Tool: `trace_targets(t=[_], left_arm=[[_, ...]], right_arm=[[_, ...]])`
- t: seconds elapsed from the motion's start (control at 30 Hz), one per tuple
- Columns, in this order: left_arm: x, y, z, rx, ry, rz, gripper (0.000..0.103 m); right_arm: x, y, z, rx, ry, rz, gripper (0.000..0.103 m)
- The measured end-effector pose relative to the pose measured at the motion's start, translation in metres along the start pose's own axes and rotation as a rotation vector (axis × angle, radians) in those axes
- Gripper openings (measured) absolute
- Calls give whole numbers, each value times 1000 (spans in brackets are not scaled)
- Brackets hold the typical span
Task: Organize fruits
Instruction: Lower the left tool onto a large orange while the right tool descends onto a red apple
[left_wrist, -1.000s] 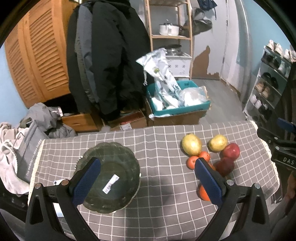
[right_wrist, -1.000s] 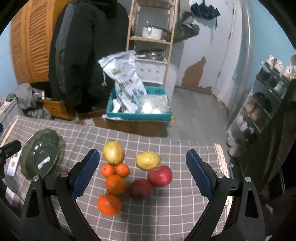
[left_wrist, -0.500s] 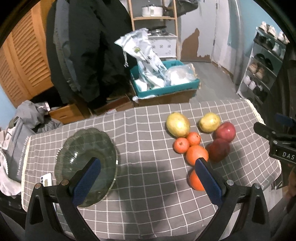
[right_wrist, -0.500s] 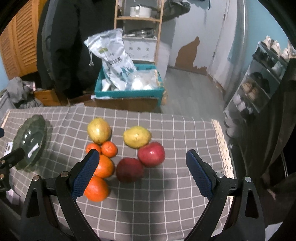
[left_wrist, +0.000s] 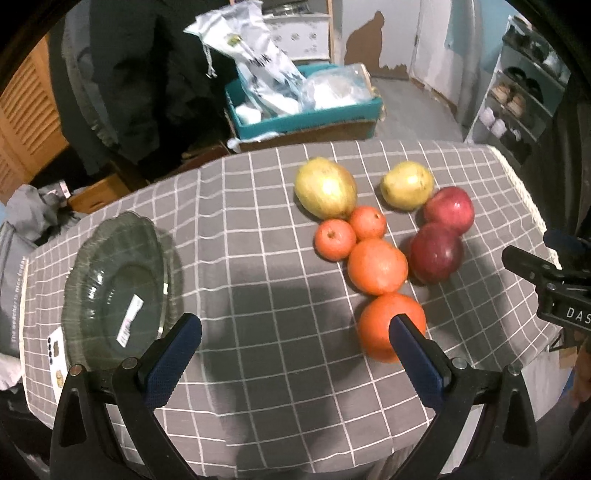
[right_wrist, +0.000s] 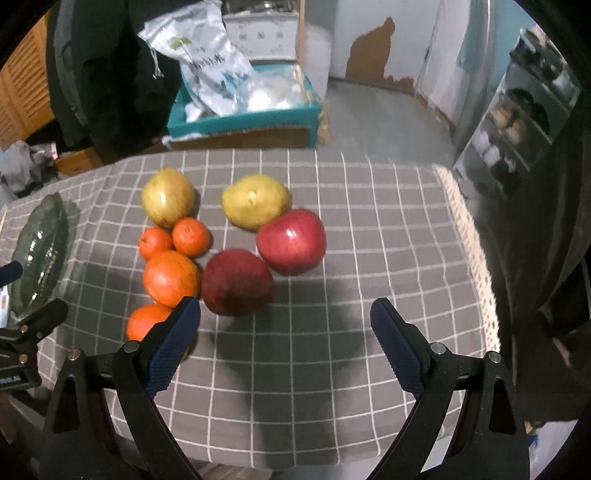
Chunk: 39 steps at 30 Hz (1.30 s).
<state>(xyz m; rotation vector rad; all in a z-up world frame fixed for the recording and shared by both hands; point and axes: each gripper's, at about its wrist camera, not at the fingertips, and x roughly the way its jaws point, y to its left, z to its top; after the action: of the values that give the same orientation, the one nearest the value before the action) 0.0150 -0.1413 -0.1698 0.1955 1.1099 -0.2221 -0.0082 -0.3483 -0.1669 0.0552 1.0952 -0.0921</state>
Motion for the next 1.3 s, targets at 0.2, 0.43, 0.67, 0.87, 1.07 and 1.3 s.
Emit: trace_targets(t=[0.2, 0.43, 0.67, 0.87, 1.07, 1.3], left_arm=[[18, -16, -5, 23, 40, -26, 102], [43, -33, -8, 44, 100, -34, 102], [55, -41, -9, 42, 134, -65, 102], [66, -51, -9, 48, 158, -79, 102], [81, -60, -10, 51, 185, -98, 100], [92, -62, -12, 12, 211, -207, 72]], right_arm=[[18, -12, -9, 35, 59, -10, 92], [37, -16, -20, 25, 114, -27, 92], [49, -23, -26, 36, 141, -25, 92], [51, -28, -26, 51, 140, -24, 92], [54, -27, -25, 51, 140, -20, 92], [57, -24, -22, 53, 137, 1, 92]])
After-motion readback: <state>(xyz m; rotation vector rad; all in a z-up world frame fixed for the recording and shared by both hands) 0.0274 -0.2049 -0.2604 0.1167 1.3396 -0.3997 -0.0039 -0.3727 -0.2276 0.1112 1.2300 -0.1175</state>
